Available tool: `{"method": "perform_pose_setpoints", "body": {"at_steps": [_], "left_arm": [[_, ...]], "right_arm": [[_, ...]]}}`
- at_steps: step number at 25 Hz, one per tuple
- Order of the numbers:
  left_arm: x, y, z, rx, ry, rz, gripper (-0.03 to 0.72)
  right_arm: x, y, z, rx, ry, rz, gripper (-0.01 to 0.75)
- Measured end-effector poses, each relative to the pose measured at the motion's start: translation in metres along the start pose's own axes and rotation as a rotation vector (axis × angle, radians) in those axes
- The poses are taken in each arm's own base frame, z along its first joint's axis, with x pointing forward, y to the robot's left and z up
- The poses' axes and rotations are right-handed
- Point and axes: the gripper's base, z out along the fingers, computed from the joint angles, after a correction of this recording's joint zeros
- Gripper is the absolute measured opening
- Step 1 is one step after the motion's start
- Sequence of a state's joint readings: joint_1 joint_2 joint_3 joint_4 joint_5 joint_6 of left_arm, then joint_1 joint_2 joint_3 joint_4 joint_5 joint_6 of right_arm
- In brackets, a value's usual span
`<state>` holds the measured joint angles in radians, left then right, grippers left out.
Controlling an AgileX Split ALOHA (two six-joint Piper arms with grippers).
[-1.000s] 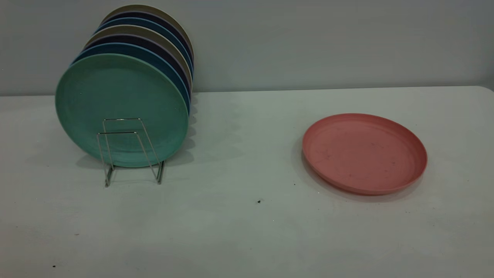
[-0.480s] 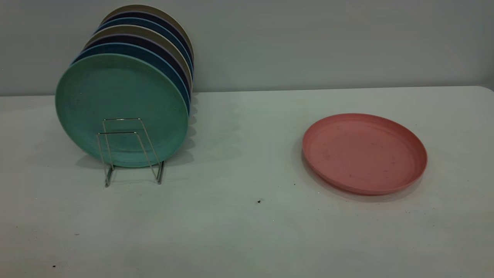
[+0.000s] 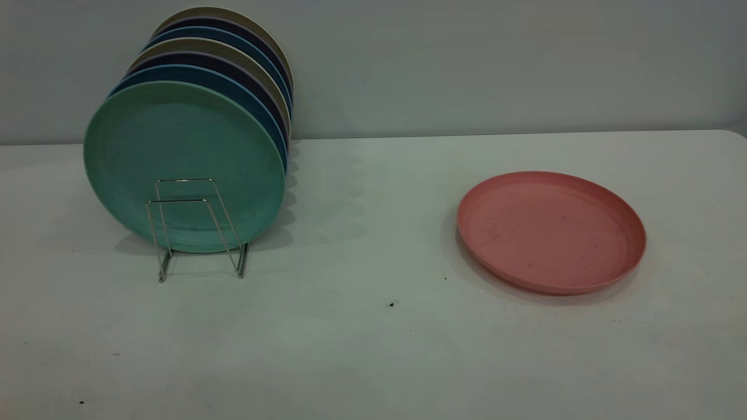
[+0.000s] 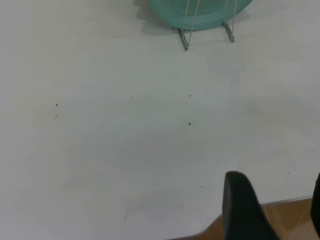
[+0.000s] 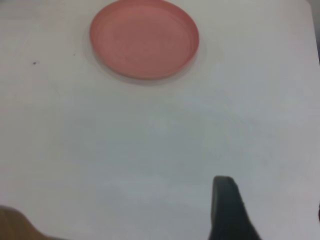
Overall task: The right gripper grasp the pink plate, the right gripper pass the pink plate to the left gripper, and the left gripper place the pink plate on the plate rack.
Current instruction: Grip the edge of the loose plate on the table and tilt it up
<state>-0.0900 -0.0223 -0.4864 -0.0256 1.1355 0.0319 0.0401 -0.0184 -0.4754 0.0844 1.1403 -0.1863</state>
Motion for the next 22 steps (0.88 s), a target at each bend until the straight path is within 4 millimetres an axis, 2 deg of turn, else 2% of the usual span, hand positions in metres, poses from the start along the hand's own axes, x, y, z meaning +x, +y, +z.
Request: {"method": "perform_pose_setpoints", "body": {"at_steps": [6,10,16,22], "left_arm": [[-0.004,0.0,-0.003,-0.006,-0.042,0.001,0.374],[-0.022,-0.003,0.001,0.039,-0.094,-0.04,0.374],[-0.058,-0.01,0.04,0.136,0.064,-0.111,0.382],[-0.086,-0.016,0.082,0.212,0.118,-0.127,0.478]], "right_arm": [[-0.002,-0.001,0.0,0.007,0.006,-0.004,0.44],[-0.019,-0.005,0.008,0.015,-0.008,-0.012,0.44],[-0.053,-0.01,0.041,-0.013,0.027,0.005,0.44],[-0.086,-0.01,0.082,-0.134,0.151,0.004,0.44]]}}
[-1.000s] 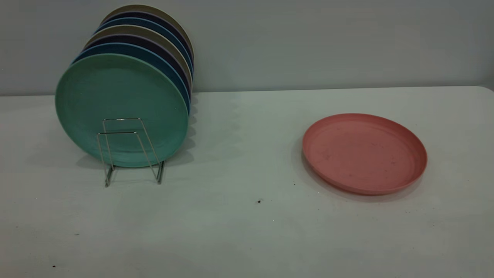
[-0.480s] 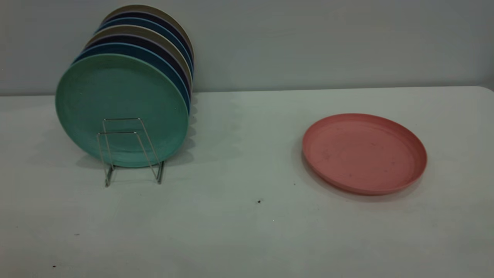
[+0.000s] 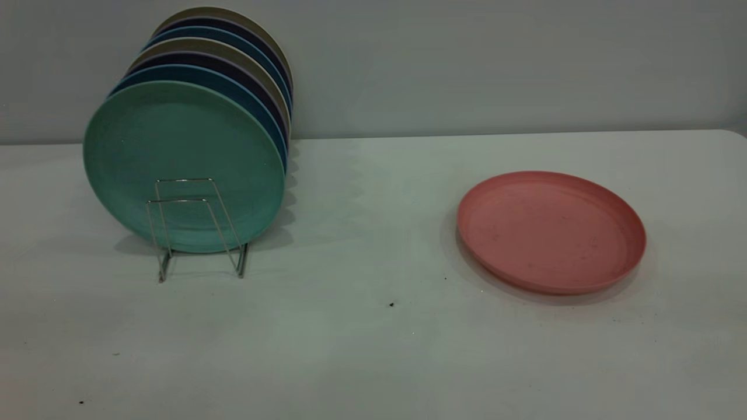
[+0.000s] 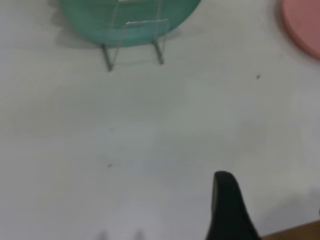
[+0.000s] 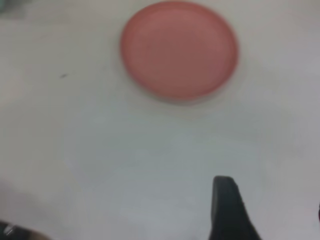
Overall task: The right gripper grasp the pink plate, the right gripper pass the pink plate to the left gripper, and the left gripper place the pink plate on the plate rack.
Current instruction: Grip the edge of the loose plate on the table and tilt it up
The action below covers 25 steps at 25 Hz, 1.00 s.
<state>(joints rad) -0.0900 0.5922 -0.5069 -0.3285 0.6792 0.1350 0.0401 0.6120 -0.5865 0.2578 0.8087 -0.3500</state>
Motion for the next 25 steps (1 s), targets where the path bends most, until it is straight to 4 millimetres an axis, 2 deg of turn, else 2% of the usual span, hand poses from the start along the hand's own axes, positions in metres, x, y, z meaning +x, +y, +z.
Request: {"method": "perform_pose_setpoints", "body": {"at_steps": [2,8,12,16,20,25], "left_arm": [[-0.007,0.001,0.012,0.014,0.016,-0.013,0.491],[-0.019,0.001,0.049,0.085,0.094,-0.034,0.497],[-0.026,-0.002,0.07,0.169,0.13,-0.001,0.497],[-0.039,-0.004,0.087,0.238,0.134,0.03,0.497],[-0.05,-0.004,0.102,0.26,0.149,0.024,0.497],[-0.054,-0.003,0.107,0.256,0.126,-0.008,0.497]], "right_arm": [[-0.013,-0.001,0.015,-0.055,0.04,0.007,0.44],[-0.047,-0.007,0.078,-0.206,0.164,0.05,0.44],[-0.061,-0.012,0.125,-0.289,0.231,0.087,0.44],[-0.067,-0.023,0.165,-0.331,0.281,0.115,0.44],[-0.065,-0.058,0.197,-0.362,0.32,0.228,0.44],[-0.053,-0.109,0.227,-0.395,0.306,0.395,0.421]]}}
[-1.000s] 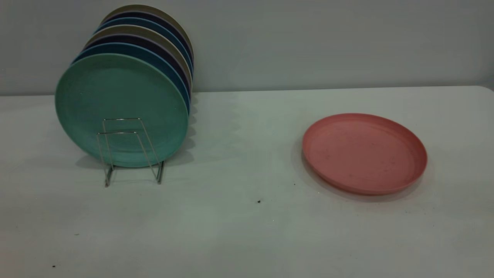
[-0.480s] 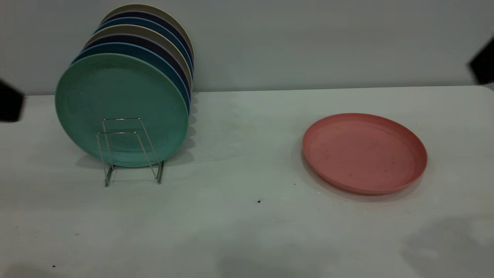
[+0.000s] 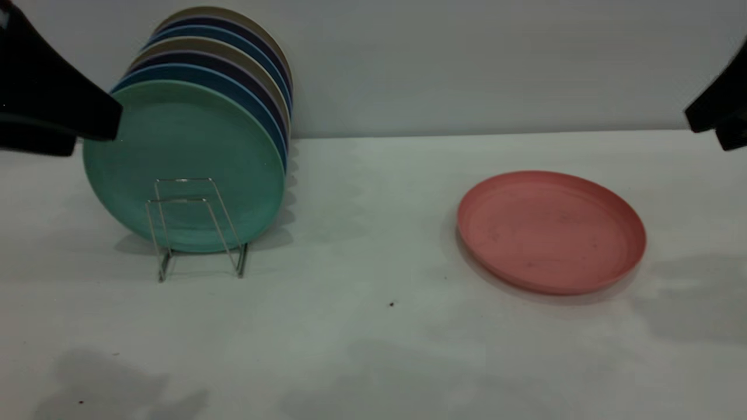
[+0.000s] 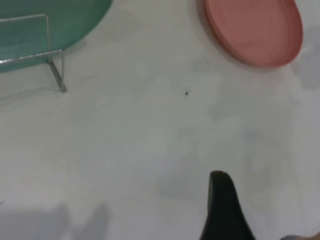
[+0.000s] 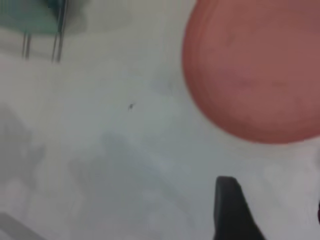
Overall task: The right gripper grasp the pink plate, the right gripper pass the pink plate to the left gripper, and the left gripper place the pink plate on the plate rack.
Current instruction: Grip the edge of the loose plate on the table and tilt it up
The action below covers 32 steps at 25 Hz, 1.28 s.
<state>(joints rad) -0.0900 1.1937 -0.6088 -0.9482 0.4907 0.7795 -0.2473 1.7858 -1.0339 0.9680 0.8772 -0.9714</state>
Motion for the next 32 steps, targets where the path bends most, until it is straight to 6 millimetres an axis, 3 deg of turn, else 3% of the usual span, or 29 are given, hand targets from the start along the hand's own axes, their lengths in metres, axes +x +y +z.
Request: {"method": "perform_pose_setpoints", "body": {"at_steps": [4,14,21,32], "left_arm": [[0.0,0.0,0.0,0.005,0.005,0.011,0.497],[0.001,-0.001,0.0,0.014,0.013,0.011,0.497],[0.001,-0.001,0.0,0.014,0.013,0.012,0.497],[0.001,-0.001,0.0,0.013,0.012,0.012,0.497]], "right_arm": [[-0.005,-0.043,0.016,-0.036,0.008,0.092,0.387],[-0.013,-0.111,0.08,0.006,0.032,0.181,0.374],[-0.002,-0.137,0.113,-0.001,0.029,0.272,0.374],[0.008,-0.148,0.135,-0.024,-0.011,0.341,0.374]]}}
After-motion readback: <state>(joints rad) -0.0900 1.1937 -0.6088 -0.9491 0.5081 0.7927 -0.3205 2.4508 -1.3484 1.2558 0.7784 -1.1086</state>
